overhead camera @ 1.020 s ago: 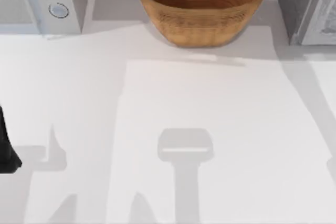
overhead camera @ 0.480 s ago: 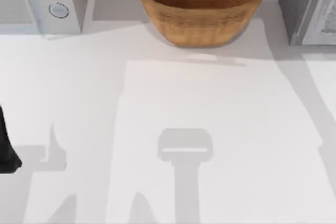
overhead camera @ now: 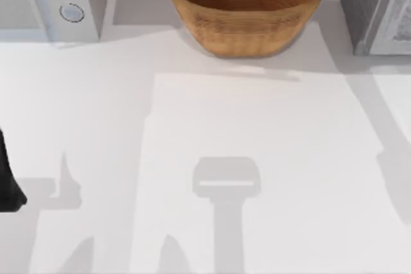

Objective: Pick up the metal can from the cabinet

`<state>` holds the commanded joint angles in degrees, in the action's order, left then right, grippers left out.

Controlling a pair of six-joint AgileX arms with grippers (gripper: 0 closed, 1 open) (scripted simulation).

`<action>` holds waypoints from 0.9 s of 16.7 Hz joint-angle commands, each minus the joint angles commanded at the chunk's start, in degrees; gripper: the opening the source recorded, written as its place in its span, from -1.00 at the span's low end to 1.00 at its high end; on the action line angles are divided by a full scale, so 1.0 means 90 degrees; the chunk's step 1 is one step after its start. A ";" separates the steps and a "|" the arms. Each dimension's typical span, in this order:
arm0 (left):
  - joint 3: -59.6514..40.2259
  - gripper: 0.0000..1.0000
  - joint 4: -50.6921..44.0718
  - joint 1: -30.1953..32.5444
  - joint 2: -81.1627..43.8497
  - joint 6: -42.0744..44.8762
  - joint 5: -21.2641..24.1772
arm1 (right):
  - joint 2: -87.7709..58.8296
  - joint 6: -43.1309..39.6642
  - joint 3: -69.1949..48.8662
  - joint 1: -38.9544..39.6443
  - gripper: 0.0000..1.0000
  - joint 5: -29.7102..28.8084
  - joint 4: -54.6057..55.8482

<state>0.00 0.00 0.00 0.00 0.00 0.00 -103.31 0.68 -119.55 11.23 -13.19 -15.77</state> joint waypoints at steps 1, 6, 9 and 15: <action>0.0000 1.00 0.0000 0.0000 0.0000 0.0000 0.0000 | -0.0118 0.0000 -0.0140 -0.0019 1.00 0.0017 -0.0021; 0.0000 1.00 0.0000 0.0000 0.0000 0.0000 0.0000 | -0.0223 -0.0001 -0.0264 -0.0035 1.00 0.0032 -0.0040; 0.0000 1.00 0.0000 0.0000 0.0000 0.0000 0.0000 | -0.0223 -0.0001 -0.0264 -0.0035 0.55 0.0032 -0.0040; 0.0000 1.00 0.0000 0.0000 0.0000 0.0000 0.0000 | -0.0223 -0.0001 -0.0264 -0.0035 -0.36 0.0032 -0.0040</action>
<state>0.00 0.00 0.00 0.00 0.00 0.00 -105.32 0.67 -121.92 10.92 -12.90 -16.14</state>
